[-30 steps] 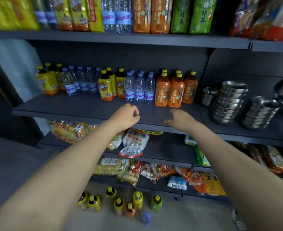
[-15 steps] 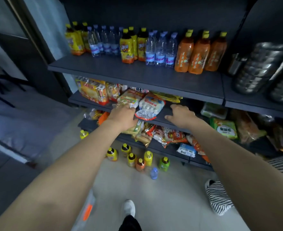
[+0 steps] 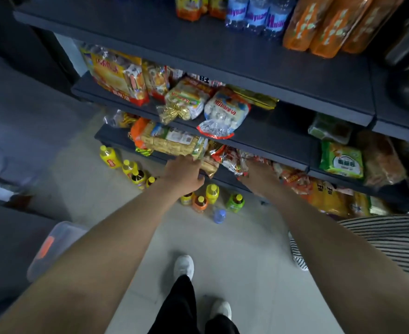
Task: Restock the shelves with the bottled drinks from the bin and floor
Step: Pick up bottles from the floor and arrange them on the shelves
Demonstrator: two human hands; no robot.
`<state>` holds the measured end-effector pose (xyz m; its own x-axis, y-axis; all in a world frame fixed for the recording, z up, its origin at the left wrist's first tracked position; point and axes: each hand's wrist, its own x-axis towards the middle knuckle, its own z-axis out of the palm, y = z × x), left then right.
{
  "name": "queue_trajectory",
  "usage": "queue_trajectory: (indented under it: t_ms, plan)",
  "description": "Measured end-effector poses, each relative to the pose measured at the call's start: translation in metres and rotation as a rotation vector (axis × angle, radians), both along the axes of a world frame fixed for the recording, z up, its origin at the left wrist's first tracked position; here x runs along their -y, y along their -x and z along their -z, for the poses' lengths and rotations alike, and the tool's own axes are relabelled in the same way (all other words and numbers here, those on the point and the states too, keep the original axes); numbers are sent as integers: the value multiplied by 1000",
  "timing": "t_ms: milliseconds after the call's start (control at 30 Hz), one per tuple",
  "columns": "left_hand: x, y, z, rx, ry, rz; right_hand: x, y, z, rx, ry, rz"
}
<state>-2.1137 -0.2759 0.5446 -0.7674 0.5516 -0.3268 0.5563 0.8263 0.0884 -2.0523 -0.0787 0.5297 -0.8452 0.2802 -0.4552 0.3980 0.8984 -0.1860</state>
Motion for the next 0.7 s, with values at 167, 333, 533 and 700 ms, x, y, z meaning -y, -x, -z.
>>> queue_trajectory:
  t_ms: [167, 333, 533, 700]
  plan:
    - [1, 29, 63, 98, 30, 26, 4, 22, 59, 107, 26, 66]
    - [-3, 45, 129, 167, 67, 83, 7, 31, 126, 150, 47, 134]
    - [-11, 43, 207, 262, -5, 49, 4, 24, 204, 190, 72, 173]
    - [-20, 39, 275, 384, 21, 8, -4, 12, 274, 198, 144, 231]
